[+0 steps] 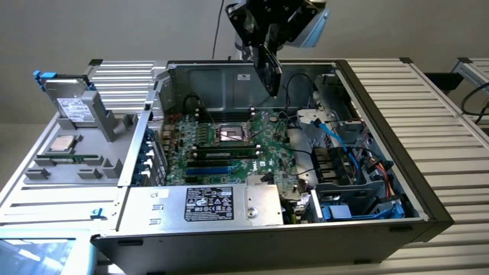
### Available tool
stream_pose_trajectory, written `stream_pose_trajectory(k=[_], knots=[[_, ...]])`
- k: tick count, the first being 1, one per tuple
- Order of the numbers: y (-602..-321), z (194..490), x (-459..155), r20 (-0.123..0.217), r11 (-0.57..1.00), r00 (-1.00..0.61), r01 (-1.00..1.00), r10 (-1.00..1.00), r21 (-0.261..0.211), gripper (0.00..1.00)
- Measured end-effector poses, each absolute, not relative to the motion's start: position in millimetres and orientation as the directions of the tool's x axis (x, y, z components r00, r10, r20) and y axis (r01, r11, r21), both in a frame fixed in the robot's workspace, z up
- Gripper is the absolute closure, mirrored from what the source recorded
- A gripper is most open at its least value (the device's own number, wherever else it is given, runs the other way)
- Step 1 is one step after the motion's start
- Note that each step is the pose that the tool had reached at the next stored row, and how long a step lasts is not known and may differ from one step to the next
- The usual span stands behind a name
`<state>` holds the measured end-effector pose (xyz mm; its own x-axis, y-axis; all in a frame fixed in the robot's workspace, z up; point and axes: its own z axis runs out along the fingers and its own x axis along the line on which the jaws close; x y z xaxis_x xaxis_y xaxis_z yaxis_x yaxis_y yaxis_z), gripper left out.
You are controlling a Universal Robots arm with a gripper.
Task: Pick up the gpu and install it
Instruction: 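Insert the gpu into the slot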
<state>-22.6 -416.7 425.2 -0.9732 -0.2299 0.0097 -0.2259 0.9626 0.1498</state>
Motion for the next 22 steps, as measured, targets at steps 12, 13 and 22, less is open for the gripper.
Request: stream_pose_trajectory(k=[12, 13, 22], knots=[[-416.7, 424.9, -22.6, 0.008, 0.89, -0.901, -0.428, -0.434, 0.155, 0.72], [-416.7, 424.8, -22.6, 0.008, 0.882, -0.892, -0.445, -0.451, 0.155, 0.72], [-416.7, 424.2, -22.6, 0.008, 0.798, -0.807, -0.582, -0.59, 0.155, 0.72]])
